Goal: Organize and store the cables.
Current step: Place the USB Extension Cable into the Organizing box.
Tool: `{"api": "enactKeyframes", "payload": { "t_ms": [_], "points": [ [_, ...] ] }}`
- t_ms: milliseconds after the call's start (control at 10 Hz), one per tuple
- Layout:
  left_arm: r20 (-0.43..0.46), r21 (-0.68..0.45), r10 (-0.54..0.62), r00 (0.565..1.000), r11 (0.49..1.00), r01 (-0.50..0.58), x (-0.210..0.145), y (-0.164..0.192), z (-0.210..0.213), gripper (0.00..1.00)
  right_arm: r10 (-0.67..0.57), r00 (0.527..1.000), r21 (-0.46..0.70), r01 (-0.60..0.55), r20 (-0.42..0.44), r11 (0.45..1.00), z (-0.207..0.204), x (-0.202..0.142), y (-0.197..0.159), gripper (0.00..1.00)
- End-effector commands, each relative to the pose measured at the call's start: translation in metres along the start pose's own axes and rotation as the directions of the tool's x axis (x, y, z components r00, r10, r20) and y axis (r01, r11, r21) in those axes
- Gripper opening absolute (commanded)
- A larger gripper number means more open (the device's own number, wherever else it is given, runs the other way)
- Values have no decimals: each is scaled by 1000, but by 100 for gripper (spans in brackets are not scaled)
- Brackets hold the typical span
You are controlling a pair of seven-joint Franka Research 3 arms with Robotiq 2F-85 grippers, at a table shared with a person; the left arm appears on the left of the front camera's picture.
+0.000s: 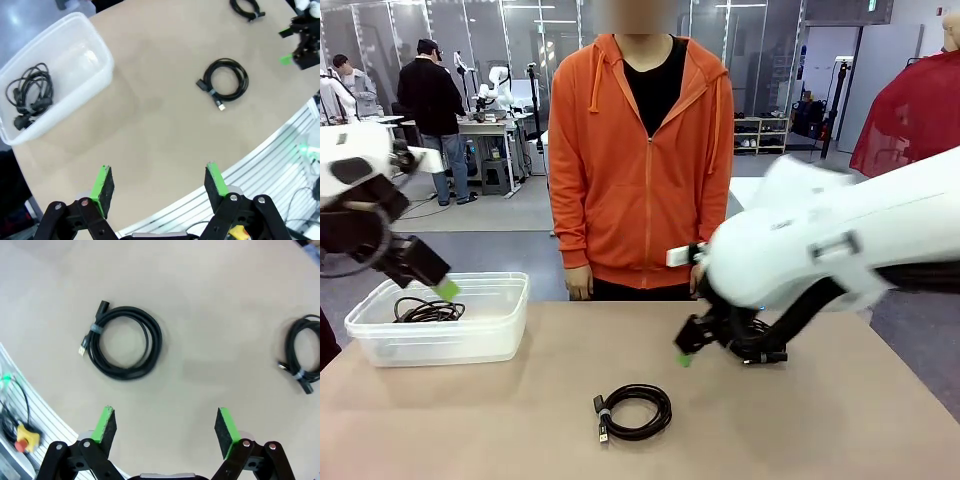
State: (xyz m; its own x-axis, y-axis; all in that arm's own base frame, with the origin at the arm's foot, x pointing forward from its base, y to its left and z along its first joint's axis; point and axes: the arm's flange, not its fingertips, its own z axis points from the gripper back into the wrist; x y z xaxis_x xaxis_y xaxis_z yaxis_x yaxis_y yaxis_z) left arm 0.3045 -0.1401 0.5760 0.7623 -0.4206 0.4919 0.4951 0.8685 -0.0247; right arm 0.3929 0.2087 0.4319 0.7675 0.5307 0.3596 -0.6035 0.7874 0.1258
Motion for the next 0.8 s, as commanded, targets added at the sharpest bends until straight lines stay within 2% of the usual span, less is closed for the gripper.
{"api": "enactKeyframes", "payload": {
  "t_ms": [0,100,300,400,500,600,700],
  "points": [
    [-6,-3,52,999,999,-52,16,-21,-13,92,67,996,61,-70,51,996,39,-47,-32,100],
    [-55,-17,68,996,997,-69,25,-33,-30,92,77,993,51,-82,84,995,60,-69,-42,100],
    [-39,-12,-106,994,994,106,32,-39,-42,92,92,987,8,-94,134,996,89,-94,-50,100],
    [-54,0,-240,969,971,241,33,-43,-49,92,119,981,-16,-118,151,993,105,-108,-54,100],
    [-71,-29,-280,957,960,279,38,-50,-56,92,140,972,-6,-141,189,990,127,-125,-56,100],
    [-104,-80,-241,965,969,233,45,-54,-66,92,162,960,-12,-164,227,986,147,-138,-57,100],
    [-191,-146,-131,973,984,104,53,-53,-83,92,170,954,-51,-163,246,985,166,-146,-58,100]
  ]
}}
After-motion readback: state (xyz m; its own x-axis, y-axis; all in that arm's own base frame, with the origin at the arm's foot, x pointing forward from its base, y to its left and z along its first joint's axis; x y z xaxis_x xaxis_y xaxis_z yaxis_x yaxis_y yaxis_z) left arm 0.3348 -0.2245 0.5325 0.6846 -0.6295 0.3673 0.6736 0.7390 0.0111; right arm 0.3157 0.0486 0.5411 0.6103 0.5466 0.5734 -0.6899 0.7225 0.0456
